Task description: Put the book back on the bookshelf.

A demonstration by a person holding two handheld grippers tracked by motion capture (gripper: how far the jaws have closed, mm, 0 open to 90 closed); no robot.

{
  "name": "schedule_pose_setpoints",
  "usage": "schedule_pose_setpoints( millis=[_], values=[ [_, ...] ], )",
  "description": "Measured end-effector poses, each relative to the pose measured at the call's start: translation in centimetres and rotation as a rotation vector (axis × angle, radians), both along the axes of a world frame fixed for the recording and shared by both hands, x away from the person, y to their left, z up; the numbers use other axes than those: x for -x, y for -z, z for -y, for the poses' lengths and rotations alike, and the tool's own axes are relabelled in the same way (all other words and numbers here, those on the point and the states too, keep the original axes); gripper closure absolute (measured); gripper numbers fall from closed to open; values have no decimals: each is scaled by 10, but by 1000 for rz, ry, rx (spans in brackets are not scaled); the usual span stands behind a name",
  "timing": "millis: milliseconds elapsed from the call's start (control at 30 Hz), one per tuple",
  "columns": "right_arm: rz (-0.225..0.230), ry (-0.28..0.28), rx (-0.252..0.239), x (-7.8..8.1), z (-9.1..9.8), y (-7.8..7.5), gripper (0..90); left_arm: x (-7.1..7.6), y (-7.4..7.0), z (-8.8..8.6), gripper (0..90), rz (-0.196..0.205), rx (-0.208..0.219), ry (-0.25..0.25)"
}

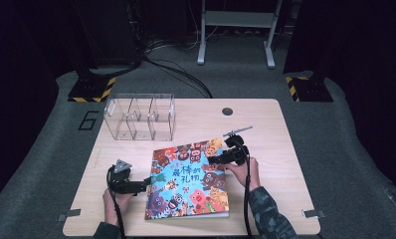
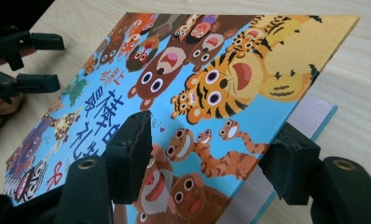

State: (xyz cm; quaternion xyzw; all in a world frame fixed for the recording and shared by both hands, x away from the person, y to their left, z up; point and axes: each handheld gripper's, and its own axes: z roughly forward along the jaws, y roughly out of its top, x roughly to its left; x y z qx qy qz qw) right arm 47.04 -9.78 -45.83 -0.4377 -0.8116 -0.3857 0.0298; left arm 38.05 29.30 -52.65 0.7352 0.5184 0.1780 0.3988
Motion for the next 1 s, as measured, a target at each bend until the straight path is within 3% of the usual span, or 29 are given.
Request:
schedule_pose_setpoints(
  millis=[167, 567, 633, 767, 1000],
  values=[
    [-20, -1, -47, -6, -1, -4, 365, -2, 4, 7, 3, -19, -5, 28],
    [-33, -8, -56, -22, -12, -12, 338, -2, 4, 7, 3, -20, 5, 56],
    [-32, -20, -60, -24, -12, -13, 354, -2, 4, 7, 3, -20, 5, 56],
    [-31, -7, -43, -29, -14, -16, 481, -3, 4, 6, 3, -25, 9, 65],
    [-25, -16, -69, -29, -13, -17, 529, -3, 4, 5, 4, -21, 12, 74]
  ],
)
